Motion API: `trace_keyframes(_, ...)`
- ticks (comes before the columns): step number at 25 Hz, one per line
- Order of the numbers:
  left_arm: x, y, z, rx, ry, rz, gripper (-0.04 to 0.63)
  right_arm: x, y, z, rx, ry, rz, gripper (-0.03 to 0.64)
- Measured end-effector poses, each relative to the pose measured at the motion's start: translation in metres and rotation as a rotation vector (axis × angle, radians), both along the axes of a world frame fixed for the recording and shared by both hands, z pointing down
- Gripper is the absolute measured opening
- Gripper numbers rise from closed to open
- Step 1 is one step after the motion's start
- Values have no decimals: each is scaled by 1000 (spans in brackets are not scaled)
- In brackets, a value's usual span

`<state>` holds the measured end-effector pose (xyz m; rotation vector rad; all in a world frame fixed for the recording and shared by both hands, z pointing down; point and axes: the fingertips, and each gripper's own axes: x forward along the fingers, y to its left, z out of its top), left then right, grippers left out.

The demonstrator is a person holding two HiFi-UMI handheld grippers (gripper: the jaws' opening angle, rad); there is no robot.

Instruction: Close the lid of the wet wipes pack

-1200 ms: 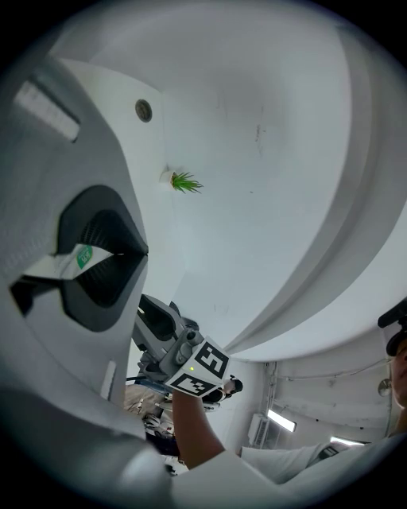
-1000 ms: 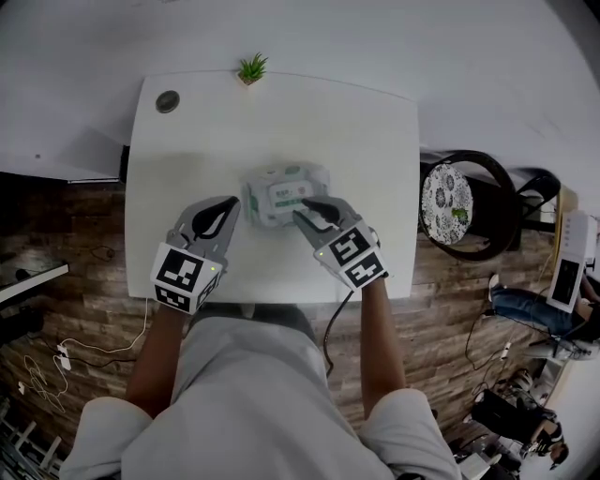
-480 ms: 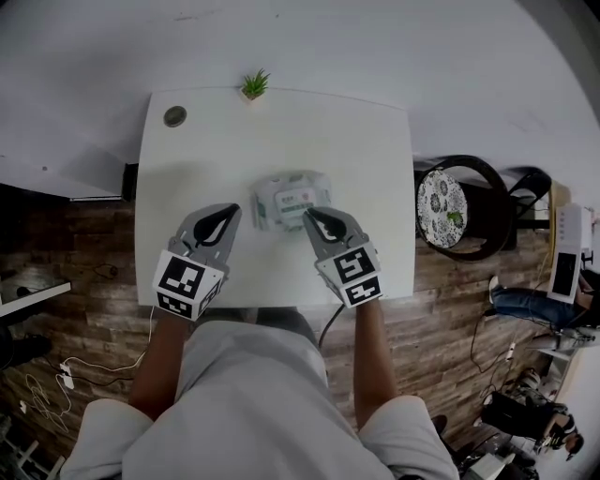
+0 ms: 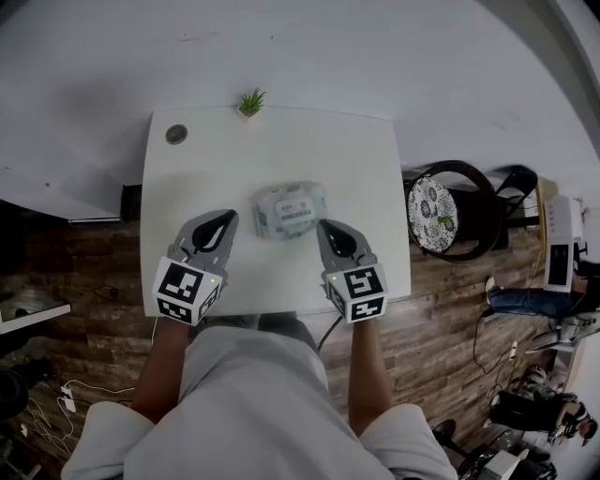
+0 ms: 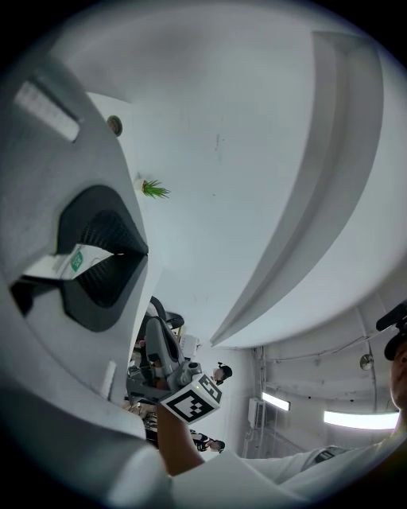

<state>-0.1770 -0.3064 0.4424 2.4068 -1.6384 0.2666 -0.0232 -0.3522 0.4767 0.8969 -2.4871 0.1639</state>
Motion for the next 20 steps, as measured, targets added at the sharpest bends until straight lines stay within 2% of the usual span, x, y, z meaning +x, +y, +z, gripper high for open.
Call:
trace_keyframes(8, -5, 9, -14, 38, 3, -3, 0, 17, 6, -27, 66, -70, 118, 5)
trace_keyframes(20, 11, 7, -45, 86, -34, -71, 0, 50, -17, -69, 81, -208, 211, 5)
